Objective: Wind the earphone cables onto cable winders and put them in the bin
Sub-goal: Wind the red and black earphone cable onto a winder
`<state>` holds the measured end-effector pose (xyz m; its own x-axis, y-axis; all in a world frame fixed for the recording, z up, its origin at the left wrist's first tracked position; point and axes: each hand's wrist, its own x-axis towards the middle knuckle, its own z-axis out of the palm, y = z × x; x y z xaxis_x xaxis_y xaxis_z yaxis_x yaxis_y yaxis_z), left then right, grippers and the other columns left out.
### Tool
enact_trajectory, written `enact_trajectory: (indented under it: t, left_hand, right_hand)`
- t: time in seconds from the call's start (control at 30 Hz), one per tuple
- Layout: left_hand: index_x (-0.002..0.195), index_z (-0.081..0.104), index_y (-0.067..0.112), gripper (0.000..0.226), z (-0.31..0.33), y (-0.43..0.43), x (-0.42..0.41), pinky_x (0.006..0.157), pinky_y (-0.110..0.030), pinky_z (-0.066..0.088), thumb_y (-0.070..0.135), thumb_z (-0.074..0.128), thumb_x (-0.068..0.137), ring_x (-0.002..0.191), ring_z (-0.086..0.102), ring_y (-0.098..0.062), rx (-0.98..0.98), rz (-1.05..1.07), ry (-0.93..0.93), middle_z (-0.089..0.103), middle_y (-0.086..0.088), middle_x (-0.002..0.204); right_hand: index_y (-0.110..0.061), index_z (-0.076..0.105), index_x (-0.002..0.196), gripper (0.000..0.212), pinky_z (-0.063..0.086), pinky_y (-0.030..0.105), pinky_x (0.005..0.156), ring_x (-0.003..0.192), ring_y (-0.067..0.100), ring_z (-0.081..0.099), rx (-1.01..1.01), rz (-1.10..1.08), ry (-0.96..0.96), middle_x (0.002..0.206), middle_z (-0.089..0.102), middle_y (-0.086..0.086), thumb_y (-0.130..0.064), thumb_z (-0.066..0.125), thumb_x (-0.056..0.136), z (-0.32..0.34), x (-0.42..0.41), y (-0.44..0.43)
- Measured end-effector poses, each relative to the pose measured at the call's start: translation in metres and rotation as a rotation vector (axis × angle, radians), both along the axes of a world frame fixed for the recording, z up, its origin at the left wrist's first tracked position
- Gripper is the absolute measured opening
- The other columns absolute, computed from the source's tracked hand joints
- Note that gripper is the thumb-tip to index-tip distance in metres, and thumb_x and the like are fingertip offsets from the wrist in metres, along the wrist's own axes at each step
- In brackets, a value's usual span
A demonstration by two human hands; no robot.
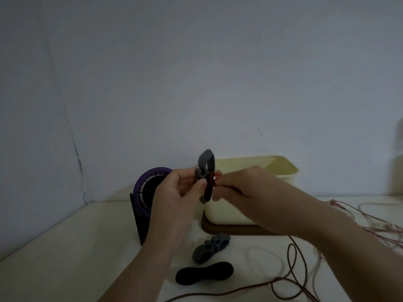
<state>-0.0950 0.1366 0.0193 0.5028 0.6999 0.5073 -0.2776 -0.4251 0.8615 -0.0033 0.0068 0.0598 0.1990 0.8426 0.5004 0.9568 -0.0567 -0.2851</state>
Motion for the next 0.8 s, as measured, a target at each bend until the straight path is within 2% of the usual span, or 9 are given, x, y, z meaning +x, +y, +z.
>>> enact_trajectory:
  t: [0.2, 0.3, 0.37, 0.47, 0.57, 0.63, 0.7, 0.77, 0.8]
  left_hand:
    - [0.092, 0.067, 0.026, 0.020, 0.000, -0.006, -0.002, 0.076, -0.016, 0.052, 0.007, 0.068, 0.085, 0.087, 0.068, -0.003, 0.167, -0.096, 0.165, 0.073, 0.013, 0.089]
    - [0.092, 0.066, 0.030, 0.020, 0.001, -0.009, -0.003, 0.078, -0.014, 0.051, 0.011, 0.068, 0.086, 0.087, 0.067, -0.001, 0.216, -0.135, 0.222, 0.073, 0.015, 0.089]
    - [0.092, 0.066, 0.031, 0.020, 0.002, -0.011, -0.004, 0.077, -0.015, 0.051, 0.012, 0.068, 0.086, 0.088, 0.066, -0.001, 0.230, -0.168, 0.248, 0.073, 0.015, 0.089]
    - [0.092, 0.068, 0.030, 0.021, 0.005, -0.012, -0.006, 0.084, -0.024, 0.052, 0.011, 0.068, 0.085, 0.092, 0.066, -0.004, 0.232, -0.257, 0.269, 0.073, 0.012, 0.091]
    - [0.092, 0.069, 0.029, 0.021, 0.008, -0.011, -0.010, 0.089, -0.030, 0.052, 0.010, 0.069, 0.083, 0.094, 0.067, -0.007, 0.230, -0.350, 0.280, 0.074, 0.009, 0.094]
    - [0.089, 0.072, 0.028, 0.017, 0.012, -0.013, -0.014, 0.086, -0.029, 0.053, 0.016, 0.071, 0.077, 0.094, 0.068, -0.010, 0.193, -0.458, 0.257, 0.074, 0.005, 0.096]
    - [0.085, 0.075, 0.026, 0.014, 0.016, -0.018, -0.016, 0.080, -0.025, 0.055, 0.018, 0.072, 0.073, 0.091, 0.070, -0.014, 0.067, -0.598, 0.175, 0.074, 0.001, 0.094]
    - [0.085, 0.077, 0.020, 0.017, 0.021, -0.024, -0.015, 0.073, -0.025, 0.057, 0.015, 0.072, 0.070, 0.085, 0.071, -0.018, -0.143, -0.685, 0.046, 0.074, -0.006, 0.094]
    - [0.089, 0.076, 0.014, 0.018, 0.022, -0.025, -0.014, 0.070, -0.026, 0.058, 0.012, 0.071, 0.071, 0.084, 0.071, -0.019, -0.243, -0.698, -0.026, 0.074, -0.010, 0.096]
  right_hand:
    - [-0.024, 0.066, 0.079, 0.022, 0.038, 0.014, 0.051, 0.053, 0.000, 0.048, 0.172, -0.121, 0.025, 0.057, 0.054, -0.007, -0.038, 0.054, 0.090, 0.016, 0.018, -0.021]
    - [-0.030, 0.062, 0.070, 0.017, 0.037, 0.010, 0.049, 0.051, -0.004, 0.050, 0.245, -0.109, 0.085, 0.054, 0.058, -0.017, -0.037, 0.062, 0.085, 0.018, 0.028, -0.025]
    - [-0.030, 0.062, 0.068, 0.017, 0.036, 0.008, 0.047, 0.046, -0.004, 0.048, 0.279, -0.102, 0.120, 0.051, 0.055, -0.024, -0.035, 0.066, 0.084, 0.019, 0.034, -0.027]
    - [-0.023, 0.067, 0.069, 0.017, 0.032, 0.009, 0.043, 0.040, 0.001, 0.042, 0.309, -0.070, 0.186, 0.045, 0.051, -0.015, -0.036, 0.067, 0.081, 0.017, 0.041, -0.027]
    - [-0.019, 0.070, 0.071, 0.028, 0.039, 0.011, 0.048, 0.047, 0.000, 0.046, 0.306, -0.006, 0.350, 0.054, 0.058, -0.003, -0.047, 0.065, 0.071, 0.013, 0.047, -0.024]
    - [-0.018, 0.071, 0.071, 0.032, 0.050, 0.019, 0.062, 0.060, 0.006, 0.058, 0.261, 0.064, 0.480, 0.065, 0.066, 0.003, -0.049, 0.065, 0.066, 0.009, 0.051, -0.021]
    - [-0.010, 0.069, 0.074, 0.029, 0.052, 0.023, 0.064, 0.062, 0.010, 0.061, 0.221, 0.210, 0.664, 0.066, 0.066, 0.004, -0.038, 0.066, 0.071, 0.001, 0.049, -0.015]
    - [-0.001, 0.064, 0.077, 0.019, 0.049, 0.017, 0.053, 0.054, 0.007, 0.060, 0.198, 0.390, 0.987, 0.060, 0.064, 0.001, -0.019, 0.059, 0.078, -0.010, 0.036, -0.003]
    - [-0.002, 0.063, 0.077, 0.015, 0.048, 0.016, 0.051, 0.052, 0.007, 0.060, 0.197, 0.461, 1.134, 0.059, 0.064, 0.000, -0.014, 0.055, 0.080, -0.014, 0.027, 0.004]
